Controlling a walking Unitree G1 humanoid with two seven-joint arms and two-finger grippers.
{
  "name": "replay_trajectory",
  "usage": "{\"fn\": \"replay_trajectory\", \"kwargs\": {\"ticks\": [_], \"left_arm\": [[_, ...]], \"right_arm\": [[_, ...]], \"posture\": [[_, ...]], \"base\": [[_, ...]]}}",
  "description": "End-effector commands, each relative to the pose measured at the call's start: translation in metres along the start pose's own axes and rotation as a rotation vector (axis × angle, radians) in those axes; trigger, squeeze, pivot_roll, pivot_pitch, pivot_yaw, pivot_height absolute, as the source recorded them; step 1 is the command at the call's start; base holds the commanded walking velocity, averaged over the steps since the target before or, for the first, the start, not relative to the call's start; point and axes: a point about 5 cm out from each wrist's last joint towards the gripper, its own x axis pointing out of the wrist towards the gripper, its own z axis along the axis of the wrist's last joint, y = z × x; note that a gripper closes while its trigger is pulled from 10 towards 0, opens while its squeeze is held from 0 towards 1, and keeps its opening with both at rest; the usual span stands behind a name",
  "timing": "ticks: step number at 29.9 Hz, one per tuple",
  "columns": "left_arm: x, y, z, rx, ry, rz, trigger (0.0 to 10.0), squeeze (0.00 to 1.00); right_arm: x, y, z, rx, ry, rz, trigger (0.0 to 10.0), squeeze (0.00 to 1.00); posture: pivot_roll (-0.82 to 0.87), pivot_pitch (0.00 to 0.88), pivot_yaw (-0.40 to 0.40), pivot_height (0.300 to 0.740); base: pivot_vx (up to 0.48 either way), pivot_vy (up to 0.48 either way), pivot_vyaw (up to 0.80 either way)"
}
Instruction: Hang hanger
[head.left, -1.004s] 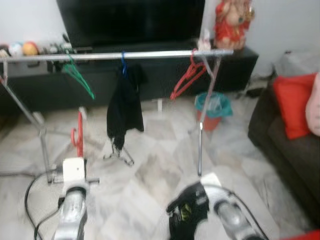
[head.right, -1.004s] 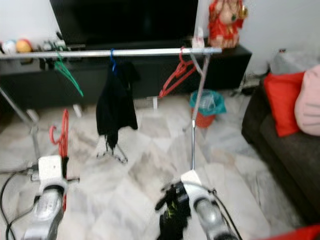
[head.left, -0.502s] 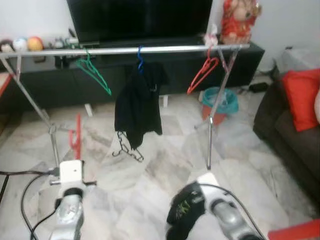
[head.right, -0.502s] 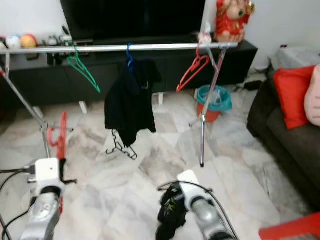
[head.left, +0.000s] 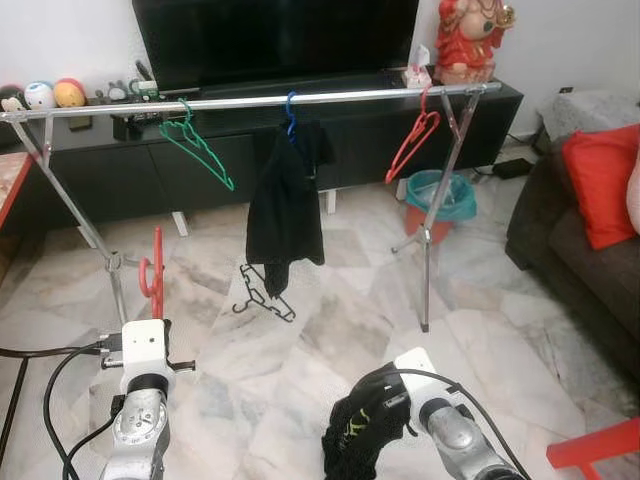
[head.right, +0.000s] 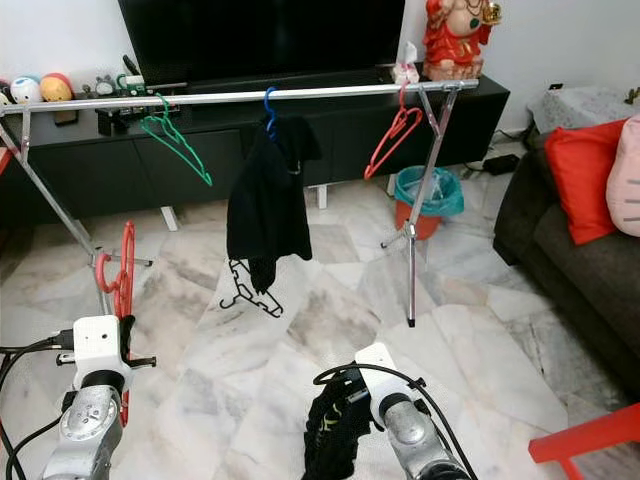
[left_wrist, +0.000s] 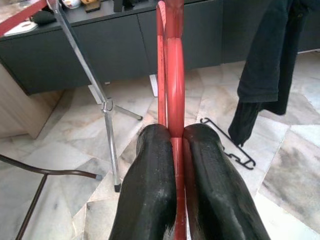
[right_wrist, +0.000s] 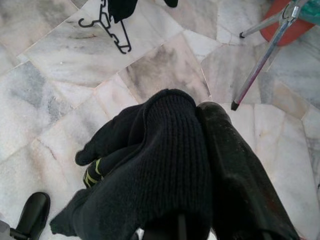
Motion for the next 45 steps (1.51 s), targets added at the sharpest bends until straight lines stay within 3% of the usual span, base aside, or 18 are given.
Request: {"fn": "replay_trajectory", "kwargs": {"ticks": [1, 16, 28, 45], "left_arm": [[0.002, -0.002, 0.007, -0.001, -0.029, -0.015, 10.0, 0.0], [0.002, -0.005, 0.008, -0.014, -0.033, -0.033, 10.0, 0.0], [0.002, -0.005, 0.009, -0.018, -0.036, -0.04, 10.0, 0.0], [0.002, -0.008, 0.01, -0.02, -0.047, -0.061, 10.0, 0.0]], "right_arm": [[0.002, -0.003, 0.005, 0.01, -0.018, -0.013, 10.0, 0.0], [0.003, -0.008, 0.012, 0.058, -0.042, -0.045, 10.0, 0.0], [0.005, -0.008, 0.018, 0.056, -0.071, -0.049, 10.0, 0.0], [0.007, -0.012, 0.03, 0.086, -0.126, -0.083, 10.0, 0.0]], "posture": [[-0.07, 0.0, 0.021, 0.736], [-0.07, 0.0, 0.023, 0.736], [-0.07, 0.0, 0.023, 0.736], [-0.07, 0.0, 0.025, 0.736]], "base": [[0.0, 0.0, 0.0], [0.0, 0.0, 0.0], [0.0, 0.0, -0.77], [-0.123, 0.0, 0.0]]}}
